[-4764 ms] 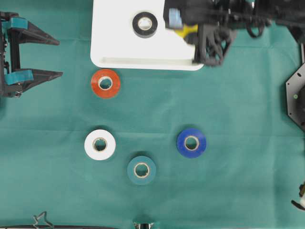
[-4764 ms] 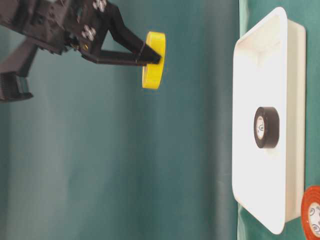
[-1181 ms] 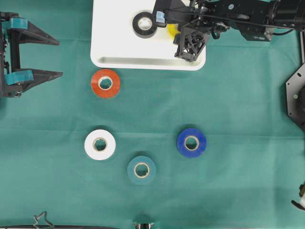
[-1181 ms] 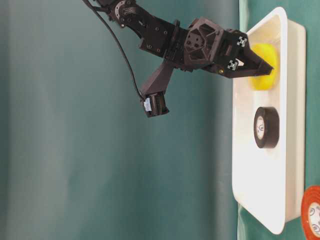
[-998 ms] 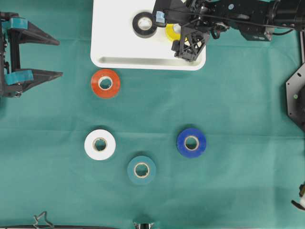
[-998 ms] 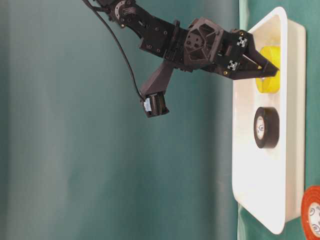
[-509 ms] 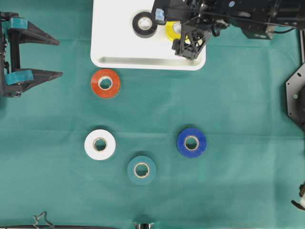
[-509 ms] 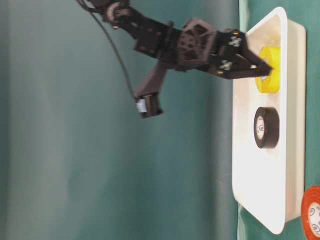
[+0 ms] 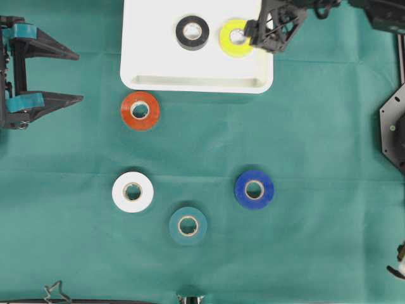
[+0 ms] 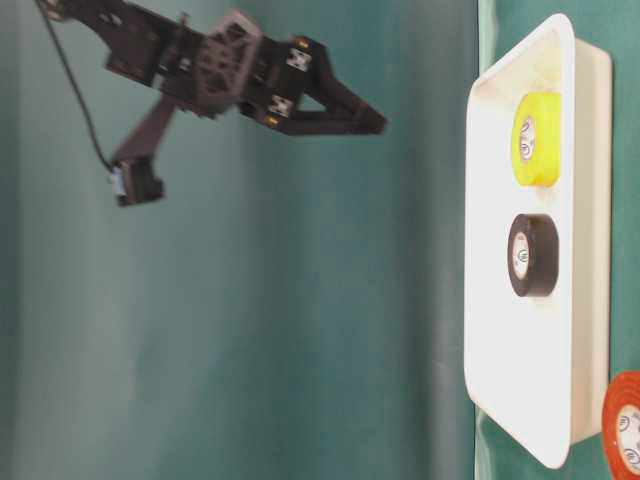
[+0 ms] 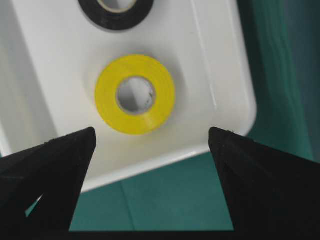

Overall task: Pick up the tape from a random location and place it into the white case.
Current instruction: 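Lower the yellow roll into the tray and open the right gripper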

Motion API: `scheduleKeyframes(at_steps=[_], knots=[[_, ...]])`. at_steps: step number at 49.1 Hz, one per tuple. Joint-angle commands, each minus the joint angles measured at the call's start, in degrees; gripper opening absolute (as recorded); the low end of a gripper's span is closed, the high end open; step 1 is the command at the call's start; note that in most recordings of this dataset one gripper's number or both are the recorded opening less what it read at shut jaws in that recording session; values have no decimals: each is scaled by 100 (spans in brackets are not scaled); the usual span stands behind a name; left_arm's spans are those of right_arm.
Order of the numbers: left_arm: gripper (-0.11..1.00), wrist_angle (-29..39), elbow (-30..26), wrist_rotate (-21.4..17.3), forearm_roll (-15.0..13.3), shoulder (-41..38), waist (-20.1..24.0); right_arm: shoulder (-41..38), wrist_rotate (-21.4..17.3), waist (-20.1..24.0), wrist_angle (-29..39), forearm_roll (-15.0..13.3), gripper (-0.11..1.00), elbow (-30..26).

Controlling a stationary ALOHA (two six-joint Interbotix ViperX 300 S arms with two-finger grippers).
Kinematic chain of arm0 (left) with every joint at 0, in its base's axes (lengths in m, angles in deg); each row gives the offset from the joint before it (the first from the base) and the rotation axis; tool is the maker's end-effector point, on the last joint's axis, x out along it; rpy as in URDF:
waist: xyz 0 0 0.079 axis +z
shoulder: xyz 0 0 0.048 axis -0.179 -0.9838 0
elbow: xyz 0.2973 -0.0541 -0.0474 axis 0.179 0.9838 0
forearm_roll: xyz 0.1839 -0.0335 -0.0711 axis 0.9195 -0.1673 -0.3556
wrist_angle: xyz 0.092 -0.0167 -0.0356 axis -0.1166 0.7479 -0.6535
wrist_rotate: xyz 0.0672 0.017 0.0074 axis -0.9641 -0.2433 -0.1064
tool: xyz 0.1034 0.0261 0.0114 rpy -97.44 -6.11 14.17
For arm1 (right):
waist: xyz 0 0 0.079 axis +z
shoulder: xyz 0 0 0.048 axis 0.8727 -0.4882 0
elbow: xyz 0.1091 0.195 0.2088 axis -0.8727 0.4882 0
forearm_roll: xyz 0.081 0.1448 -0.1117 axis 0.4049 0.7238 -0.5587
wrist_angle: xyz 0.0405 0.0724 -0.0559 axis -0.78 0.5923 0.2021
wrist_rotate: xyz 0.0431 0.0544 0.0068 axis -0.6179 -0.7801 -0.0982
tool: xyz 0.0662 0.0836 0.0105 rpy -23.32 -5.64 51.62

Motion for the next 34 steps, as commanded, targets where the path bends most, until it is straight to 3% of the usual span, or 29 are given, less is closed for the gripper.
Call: scheduleKeyframes(at_steps=[1, 19, 34], knots=[[96, -18, -70, 0, 0, -18, -9, 229, -18, -9, -9, -26, 92, -123], [96, 18, -70, 0, 0, -18, -9, 229, -62, 123, -167, 9, 92, -114], [96, 53, -79, 0, -9, -18, -9, 158, -343, 1063, -211, 18, 92, -114]])
